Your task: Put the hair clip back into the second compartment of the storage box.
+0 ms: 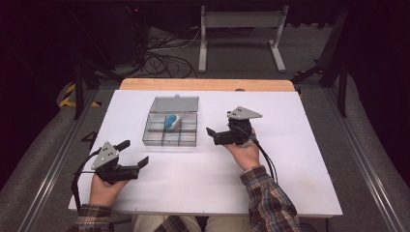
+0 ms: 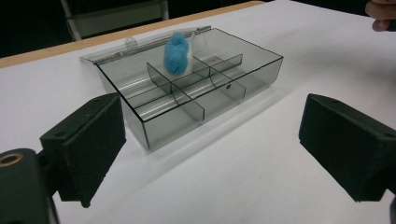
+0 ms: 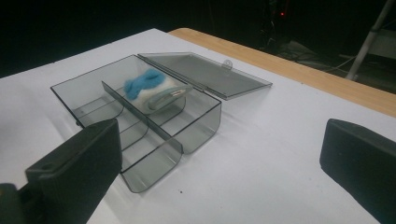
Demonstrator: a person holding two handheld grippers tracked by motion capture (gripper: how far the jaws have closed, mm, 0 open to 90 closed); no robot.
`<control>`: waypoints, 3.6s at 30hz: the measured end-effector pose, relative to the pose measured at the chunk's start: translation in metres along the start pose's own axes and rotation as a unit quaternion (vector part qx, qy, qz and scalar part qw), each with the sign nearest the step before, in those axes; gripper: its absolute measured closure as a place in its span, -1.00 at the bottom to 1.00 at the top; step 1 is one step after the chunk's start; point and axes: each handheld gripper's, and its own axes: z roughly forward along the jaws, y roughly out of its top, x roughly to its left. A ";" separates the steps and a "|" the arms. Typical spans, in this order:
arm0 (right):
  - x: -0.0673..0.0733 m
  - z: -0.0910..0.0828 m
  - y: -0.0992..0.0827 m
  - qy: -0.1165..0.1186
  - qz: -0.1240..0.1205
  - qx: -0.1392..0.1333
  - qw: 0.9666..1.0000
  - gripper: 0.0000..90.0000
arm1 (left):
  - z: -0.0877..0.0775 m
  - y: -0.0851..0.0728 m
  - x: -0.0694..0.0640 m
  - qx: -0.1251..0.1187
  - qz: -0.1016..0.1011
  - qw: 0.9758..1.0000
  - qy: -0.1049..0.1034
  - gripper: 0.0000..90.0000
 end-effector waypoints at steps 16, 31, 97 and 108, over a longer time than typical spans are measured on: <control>-0.008 -0.018 -0.016 -0.012 0.007 -0.002 1.000 -1.00 | -0.001 0.000 0.000 -0.001 -0.002 1.000 0.000 -0.82; -0.015 -0.038 -0.030 -0.018 0.015 -0.023 0.999 -1.00 | -0.002 -0.001 0.000 -0.003 0.000 1.000 0.003 -0.82; -0.049 -0.124 -0.075 -0.046 0.030 -0.057 0.997 -1.00 | -0.002 -0.001 -0.001 -0.009 -0.009 1.000 0.020 -0.87; -0.053 -0.134 -0.086 -0.055 0.039 -0.051 0.996 -1.00 | -0.003 -0.001 -0.001 -0.014 -0.015 1.000 0.017 -0.87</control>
